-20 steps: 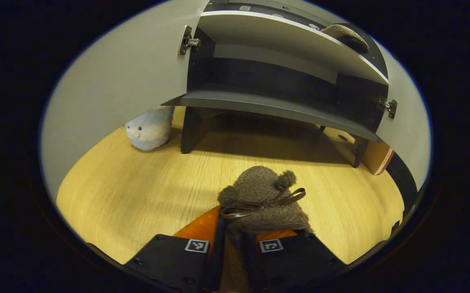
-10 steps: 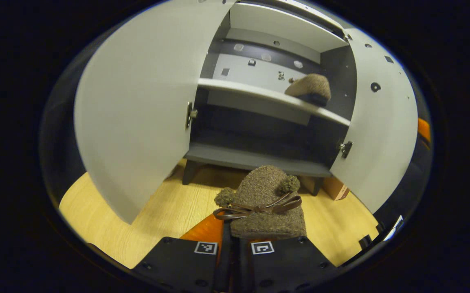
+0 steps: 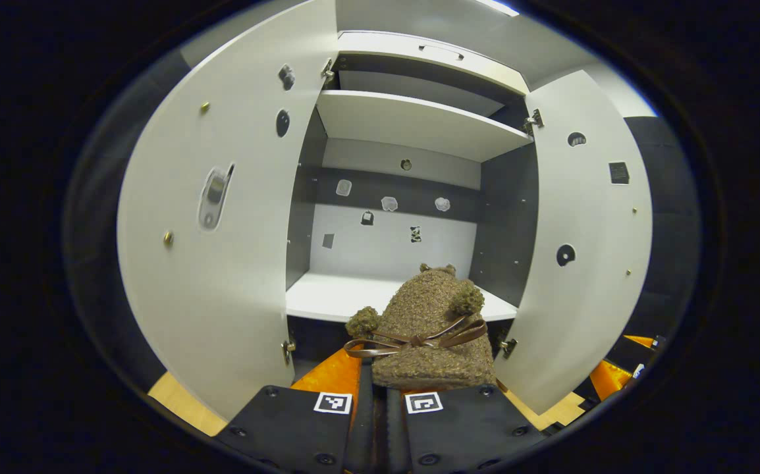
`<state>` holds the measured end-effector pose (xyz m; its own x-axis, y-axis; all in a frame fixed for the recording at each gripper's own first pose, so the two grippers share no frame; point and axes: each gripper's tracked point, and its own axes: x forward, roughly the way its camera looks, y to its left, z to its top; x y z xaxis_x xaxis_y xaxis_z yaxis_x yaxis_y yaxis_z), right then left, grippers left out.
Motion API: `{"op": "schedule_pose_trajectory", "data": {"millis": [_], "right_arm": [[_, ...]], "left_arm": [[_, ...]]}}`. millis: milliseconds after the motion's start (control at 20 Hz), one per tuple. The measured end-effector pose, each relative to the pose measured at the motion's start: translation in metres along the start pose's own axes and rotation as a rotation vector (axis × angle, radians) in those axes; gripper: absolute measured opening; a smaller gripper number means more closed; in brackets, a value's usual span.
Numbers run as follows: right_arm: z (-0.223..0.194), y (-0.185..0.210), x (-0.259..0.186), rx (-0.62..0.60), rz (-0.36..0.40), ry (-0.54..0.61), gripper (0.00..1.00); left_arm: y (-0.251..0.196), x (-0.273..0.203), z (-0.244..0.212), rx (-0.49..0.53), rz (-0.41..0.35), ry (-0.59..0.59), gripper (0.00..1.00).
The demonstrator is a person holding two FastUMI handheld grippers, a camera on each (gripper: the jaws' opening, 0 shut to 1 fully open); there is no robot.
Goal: Grab one shoe with the right hand and put it into the shoe cabinet, grab the other shoe with the left hand and put it into the shoe cabinet; then close the right door with the right hand and the left door with the left hand.
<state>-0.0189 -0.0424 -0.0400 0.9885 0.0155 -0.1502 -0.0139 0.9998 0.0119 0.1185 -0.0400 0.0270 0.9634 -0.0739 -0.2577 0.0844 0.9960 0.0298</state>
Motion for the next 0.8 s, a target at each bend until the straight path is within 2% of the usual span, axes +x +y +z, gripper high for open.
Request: {"op": "schedule_pose_trajectory", "data": {"millis": [200, 350, 450, 700, 800], "right_arm": [[0.007, -0.009, -0.007, -0.010, -0.030, -0.017, 0.93], [0.008, -0.017, -0.013, -0.035, -0.058, -0.014, 0.93], [0.010, -0.021, -0.015, -0.036, -0.069, -0.012, 0.93], [0.013, -0.027, -0.014, -0.017, -0.100, 0.015, 0.93], [0.014, -0.024, -0.014, -0.003, -0.100, 0.025, 0.93]], "left_arm": [[-0.003, 0.086, 0.043, 0.000, 0.009, 0.006, 0.16], [-0.002, 0.150, 0.049, 0.128, 0.054, 0.003, 0.16], [-0.010, 0.186, 0.034, 0.168, 0.057, 0.048, 0.15], [-0.025, 0.226, 0.002, 0.132, 0.031, 0.123, 0.16], [-0.021, 0.237, 0.001, 0.082, 0.038, 0.151, 0.16]]}}
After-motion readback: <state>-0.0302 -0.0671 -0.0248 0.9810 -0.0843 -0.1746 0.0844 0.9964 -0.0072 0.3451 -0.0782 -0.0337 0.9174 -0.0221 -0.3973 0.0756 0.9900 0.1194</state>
